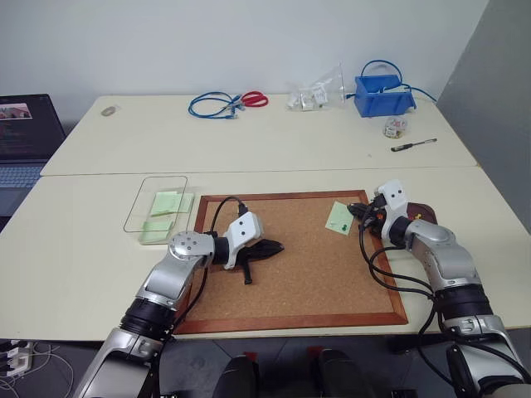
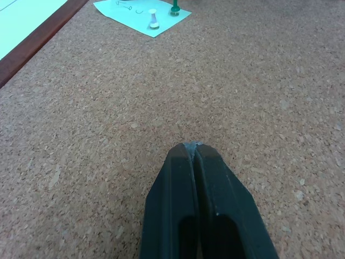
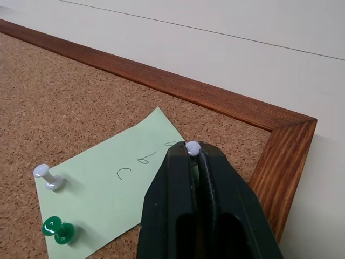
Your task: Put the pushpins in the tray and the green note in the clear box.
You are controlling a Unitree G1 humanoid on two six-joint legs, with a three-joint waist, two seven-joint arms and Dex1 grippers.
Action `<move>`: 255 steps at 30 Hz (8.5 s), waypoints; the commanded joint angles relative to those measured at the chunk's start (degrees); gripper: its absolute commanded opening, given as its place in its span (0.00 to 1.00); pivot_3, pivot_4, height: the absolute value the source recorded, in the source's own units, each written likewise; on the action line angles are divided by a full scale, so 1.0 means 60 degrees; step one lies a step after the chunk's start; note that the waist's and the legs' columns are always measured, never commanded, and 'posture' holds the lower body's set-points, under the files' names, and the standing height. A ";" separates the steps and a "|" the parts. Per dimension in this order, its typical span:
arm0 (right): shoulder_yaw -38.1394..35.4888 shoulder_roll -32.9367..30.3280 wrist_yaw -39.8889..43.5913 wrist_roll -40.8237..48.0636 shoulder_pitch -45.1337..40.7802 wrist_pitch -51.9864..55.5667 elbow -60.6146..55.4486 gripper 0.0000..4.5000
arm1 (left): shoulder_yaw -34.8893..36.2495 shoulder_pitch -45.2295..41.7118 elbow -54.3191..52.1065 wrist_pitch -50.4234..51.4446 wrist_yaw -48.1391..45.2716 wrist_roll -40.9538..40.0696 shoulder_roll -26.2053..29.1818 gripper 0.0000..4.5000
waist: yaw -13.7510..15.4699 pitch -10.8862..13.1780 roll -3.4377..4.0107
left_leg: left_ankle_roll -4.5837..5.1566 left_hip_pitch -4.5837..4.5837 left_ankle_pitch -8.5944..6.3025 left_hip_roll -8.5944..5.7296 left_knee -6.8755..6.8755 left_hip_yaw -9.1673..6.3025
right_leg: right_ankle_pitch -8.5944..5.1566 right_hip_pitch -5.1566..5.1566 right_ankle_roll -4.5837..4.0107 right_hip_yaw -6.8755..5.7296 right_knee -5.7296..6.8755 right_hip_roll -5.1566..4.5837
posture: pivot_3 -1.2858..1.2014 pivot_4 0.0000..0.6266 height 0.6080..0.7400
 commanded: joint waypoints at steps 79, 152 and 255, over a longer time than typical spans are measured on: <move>-0.2843 -0.1337 -0.2616 0.0775 0.1691 0.2035 -0.2348 0.60 | -0.1025 0.0314 0.0473 0.0184 -0.0552 0.0450 0.0039 0.00 | 0.0139 -0.0015 0.0002 | 0.0008 -0.0007 -0.0005 -0.0004 -0.0013 -0.0003 | -0.0001 0.0030 0.0002 -0.0005 -0.0071 -0.0003 | 0.52 0.24 1.00; 0.0611 -0.1754 0.2612 0.0511 0.1808 -0.1088 -0.2140 0.08 | -0.1102 0.0380 0.0295 0.0291 -0.0619 0.0421 0.0047 0.00 | 0.0244 -0.0015 -0.0001 | 0.0015 -0.0014 -0.0010 -0.0003 -0.0007 -0.0016 | 0.0005 0.0053 0.0018 -0.0020 -0.0126 -0.0003 | 0.52 0.24 1.00; 0.0167 -0.1344 0.2351 0.1217 0.1753 -0.0709 -0.2766 0.88 | -0.1228 0.0475 0.0468 -0.0058 -0.0745 0.0503 0.0261 0.00 | 0.0241 -0.0045 0.0018 | 0.0018 -0.0008 -0.0012 -0.0003 -0.0006 -0.0013 | 0.0006 0.0060 0.0021 -0.0016 -0.0126 -0.0003 | 0.52 0.24 1.00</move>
